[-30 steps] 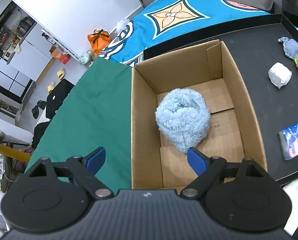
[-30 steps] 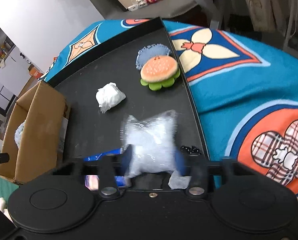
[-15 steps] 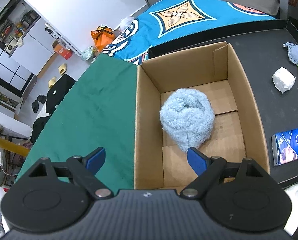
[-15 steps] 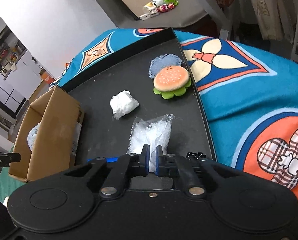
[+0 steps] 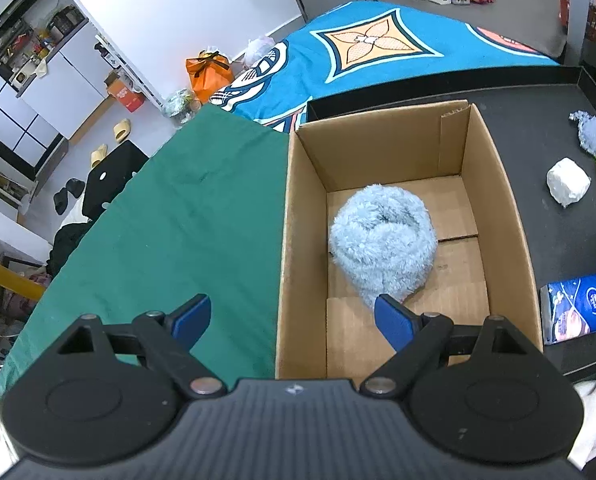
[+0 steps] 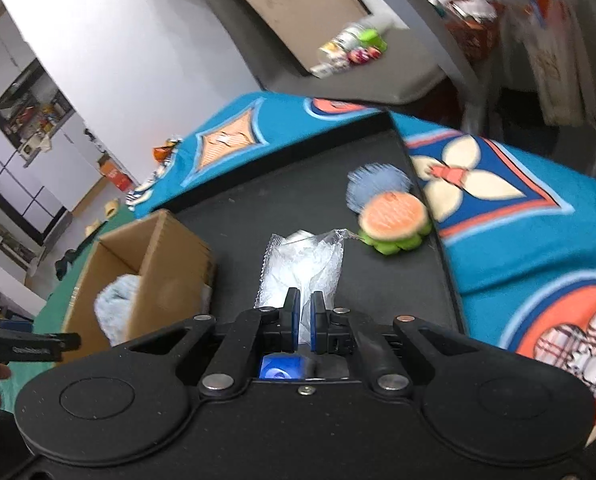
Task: Organize soft objects
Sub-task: 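Carry the plastic bag with the right gripper over the box and release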
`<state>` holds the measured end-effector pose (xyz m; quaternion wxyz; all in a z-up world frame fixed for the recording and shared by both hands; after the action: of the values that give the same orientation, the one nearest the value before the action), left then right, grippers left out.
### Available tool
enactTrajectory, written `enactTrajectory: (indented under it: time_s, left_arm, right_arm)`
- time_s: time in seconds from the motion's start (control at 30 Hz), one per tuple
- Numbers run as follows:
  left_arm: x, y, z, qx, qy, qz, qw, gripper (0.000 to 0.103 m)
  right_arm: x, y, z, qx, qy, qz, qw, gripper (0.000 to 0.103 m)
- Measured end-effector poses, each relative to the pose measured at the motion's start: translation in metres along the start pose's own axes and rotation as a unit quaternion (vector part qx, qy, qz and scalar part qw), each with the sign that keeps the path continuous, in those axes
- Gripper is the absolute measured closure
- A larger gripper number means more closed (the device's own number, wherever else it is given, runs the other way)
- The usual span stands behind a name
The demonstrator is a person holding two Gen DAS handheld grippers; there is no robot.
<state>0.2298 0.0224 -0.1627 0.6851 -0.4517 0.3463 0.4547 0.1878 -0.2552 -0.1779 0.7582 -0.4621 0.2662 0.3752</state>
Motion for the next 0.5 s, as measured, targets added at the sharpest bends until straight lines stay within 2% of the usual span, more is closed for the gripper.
enactTrajectory:
  time_s: [0.2, 0.5]
  left_arm:
    - [-0.001, 0.000, 0.006, -0.013, 0.010, -0.010, 0.9998, 0.015]
    - [0.006, 0.002, 0.014, -0.027, 0.022, -0.003, 0.9994, 0.017]
  right_arm:
    - [-0.002, -0.016, 0.036, -0.030, -0.011, -0.014, 0.999, 0.098]
    - [0.001, -0.027, 0.075, -0.054, -0.017, -0.024, 0.998, 0.098]
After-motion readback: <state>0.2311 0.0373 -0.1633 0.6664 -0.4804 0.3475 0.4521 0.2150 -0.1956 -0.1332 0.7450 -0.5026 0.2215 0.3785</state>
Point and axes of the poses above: each gripper's, at about its wrist camera, not at the fingertips, and x roughly the way its jaws point, z to its left, y to its underside, the point moved 6 cm from there along x, roughly the way its jaws point, and after that the axes turned 8 degrees about z, right-handed, at the moved point
